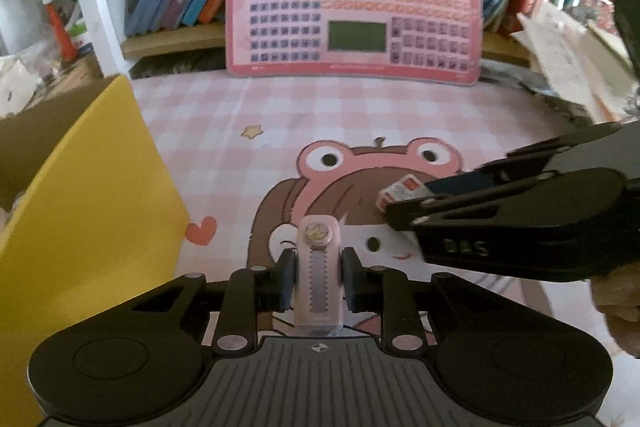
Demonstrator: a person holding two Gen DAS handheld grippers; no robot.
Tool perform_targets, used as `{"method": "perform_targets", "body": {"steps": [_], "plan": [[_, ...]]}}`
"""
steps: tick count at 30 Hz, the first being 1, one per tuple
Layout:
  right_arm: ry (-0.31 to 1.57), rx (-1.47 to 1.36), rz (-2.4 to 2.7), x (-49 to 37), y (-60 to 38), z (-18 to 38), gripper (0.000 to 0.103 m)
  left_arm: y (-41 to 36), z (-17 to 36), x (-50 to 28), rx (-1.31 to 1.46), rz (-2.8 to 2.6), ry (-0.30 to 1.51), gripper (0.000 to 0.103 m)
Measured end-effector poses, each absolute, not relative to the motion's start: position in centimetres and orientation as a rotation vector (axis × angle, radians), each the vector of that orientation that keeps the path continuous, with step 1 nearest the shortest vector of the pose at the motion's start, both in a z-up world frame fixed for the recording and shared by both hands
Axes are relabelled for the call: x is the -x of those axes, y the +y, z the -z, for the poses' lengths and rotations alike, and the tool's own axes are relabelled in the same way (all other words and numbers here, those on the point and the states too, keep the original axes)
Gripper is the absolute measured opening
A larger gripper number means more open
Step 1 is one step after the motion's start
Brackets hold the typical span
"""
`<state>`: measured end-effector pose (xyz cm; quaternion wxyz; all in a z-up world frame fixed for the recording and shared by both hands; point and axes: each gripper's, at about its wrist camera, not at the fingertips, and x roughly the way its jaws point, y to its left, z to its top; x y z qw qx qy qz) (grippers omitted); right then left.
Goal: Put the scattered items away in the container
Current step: 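Close the right tool on the small card while the left tool grasps the pink-white stick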
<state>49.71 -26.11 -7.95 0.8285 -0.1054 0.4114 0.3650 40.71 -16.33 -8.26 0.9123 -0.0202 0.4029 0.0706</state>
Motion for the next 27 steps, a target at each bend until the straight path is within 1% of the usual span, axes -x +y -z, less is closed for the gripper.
{"method": "perform_targets", "body": {"steps": [5, 12, 27], "plan": [[0.849, 0.185, -0.766, -48.0, -26.9, 6.4, 0.028, -16.9, 7.0, -39.0, 0.037, -0.111, 0.818, 0.023], [0.873, 0.162, -0.738, -44.8, -28.0, 5.1, 0.028, -17.0, 5.6, -36.3, 0.038, -0.054, 0.825, 0.023], [0.86, 0.088, -0.662, -34.8, -29.4, 1.5, 0.028, -16.8, 2.3, -28.5, 0.004, 0.211, 0.825, 0.023]]}}
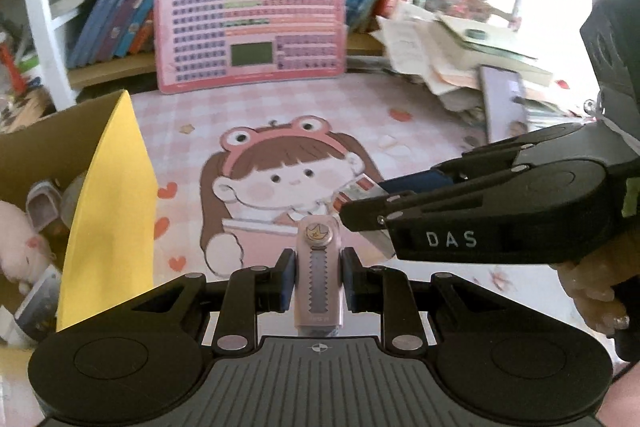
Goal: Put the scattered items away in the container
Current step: 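Close the right tool on the small card while the left tool grasps the pink-white stick, then lift and carry the card and stick with both tools toward the yellow box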
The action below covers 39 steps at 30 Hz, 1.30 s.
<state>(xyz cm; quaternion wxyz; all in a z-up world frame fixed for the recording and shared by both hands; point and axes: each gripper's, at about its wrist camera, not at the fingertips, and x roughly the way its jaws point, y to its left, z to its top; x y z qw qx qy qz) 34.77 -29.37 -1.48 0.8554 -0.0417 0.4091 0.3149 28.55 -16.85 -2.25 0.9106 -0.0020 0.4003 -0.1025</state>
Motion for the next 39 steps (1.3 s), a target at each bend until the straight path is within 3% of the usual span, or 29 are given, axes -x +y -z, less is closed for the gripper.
{"method": "perform_targets", "body": {"steps": [20, 39], "plan": [[0.889, 0.03, -0.474, -20.4, -25.3, -0.1, 0.028, -7.7, 0.6, -16.5, 0.103, 0.375, 0.792, 0.023], [0.924, 0.092, -0.632, -11.7, -12.8, 1.2, 0.028, 3.8, 0.8, -7.9, 0.18, 0.252, 0.794, 0.023]]}}
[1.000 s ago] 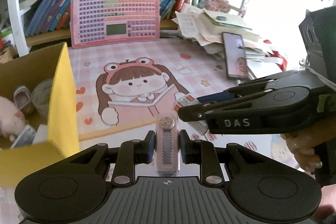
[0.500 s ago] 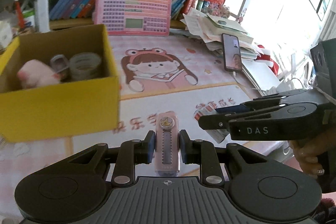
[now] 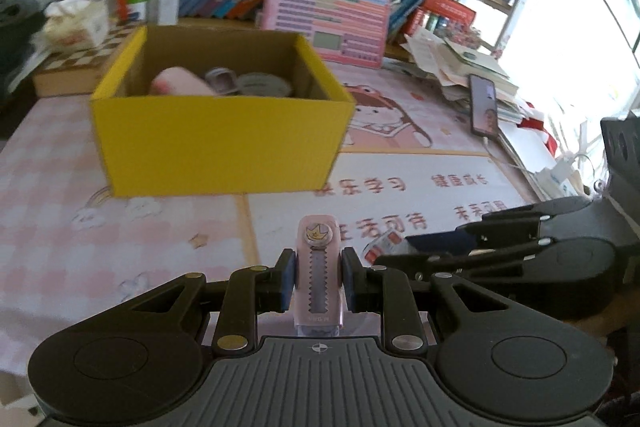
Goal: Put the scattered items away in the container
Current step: 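Lift and carry the card and stick with both tools toward the yellow box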
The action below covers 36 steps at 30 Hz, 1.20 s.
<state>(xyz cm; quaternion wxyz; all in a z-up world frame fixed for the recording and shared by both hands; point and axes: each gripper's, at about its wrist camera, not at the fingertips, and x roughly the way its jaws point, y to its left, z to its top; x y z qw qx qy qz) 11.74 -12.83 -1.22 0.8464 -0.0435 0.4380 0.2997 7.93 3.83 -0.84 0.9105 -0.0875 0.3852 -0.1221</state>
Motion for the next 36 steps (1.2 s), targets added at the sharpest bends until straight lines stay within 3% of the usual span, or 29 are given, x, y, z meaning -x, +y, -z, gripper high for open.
{"method": "perform_targets", "body": {"steps": [17, 36], "plan": [[0.884, 0.184, -0.718, -9.9, -5.8, -0.1, 0.028, 9.8, 0.3, -6.3, 0.253, 0.192, 0.73, 0.023], [0.869, 0.164, -0.725, -13.5, -6.2, -1.3, 0.028, 9.5, -0.6, -9.7, 0.248, 0.218, 0.726, 0.023]]}}
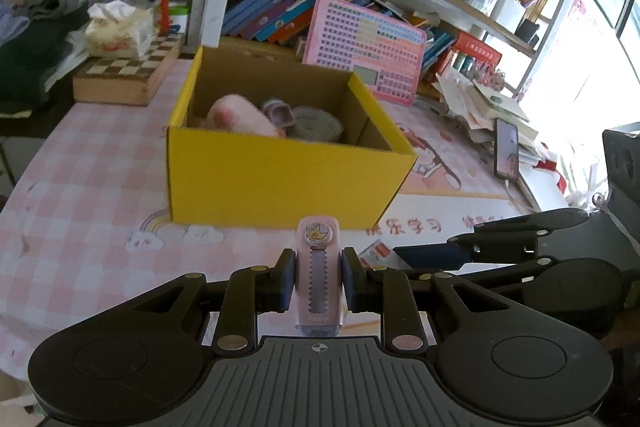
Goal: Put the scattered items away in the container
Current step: 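Lift and carry the card and stick with both tools toward the yellow box, then lower the card and stick into the yellow box and open both tools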
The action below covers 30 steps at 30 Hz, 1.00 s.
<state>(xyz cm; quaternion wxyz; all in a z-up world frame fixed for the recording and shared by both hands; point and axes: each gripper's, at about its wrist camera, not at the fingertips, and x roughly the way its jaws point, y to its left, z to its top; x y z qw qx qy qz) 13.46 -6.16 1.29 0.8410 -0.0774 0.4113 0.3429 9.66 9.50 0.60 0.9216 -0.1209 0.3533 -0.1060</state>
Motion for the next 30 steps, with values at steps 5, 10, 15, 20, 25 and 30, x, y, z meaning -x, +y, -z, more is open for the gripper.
{"method": "perform_targets", "body": {"steps": [5, 10, 15, 20, 25, 30], "plan": [[0.82, 0.16, -0.731, -15.3, -7.1, -3.2, 0.028, 8.8, -2.1, -11.0, 0.241, 0.223, 0.688, 0.023], [0.751, 0.184, -0.749, -17.3, -7.4, -5.3, 0.028, 9.0, -3.6, -12.4, 0.256, 0.191, 0.631, 0.023], [0.676, 0.209, -0.747, -20.5, -7.2, -6.8, 0.028, 9.9, -4.8, -15.1, 0.274, 0.14, 0.576, 0.023], [0.659, 0.275, -0.733, -24.8, -5.8, -5.9, 0.028, 9.8, -4.9, -18.8, 0.235, 0.119, 0.57, 0.023], [0.693, 0.401, -0.747, -28.5, -3.9, -3.1, 0.028, 9.5, -3.7, -23.3, 0.202, 0.118, 0.625, 0.023], [0.748, 0.496, -0.777, -31.3, -3.0, -0.1, 0.028, 9.1, -2.1, -27.1, 0.161, 0.122, 0.694, 0.023]]}}
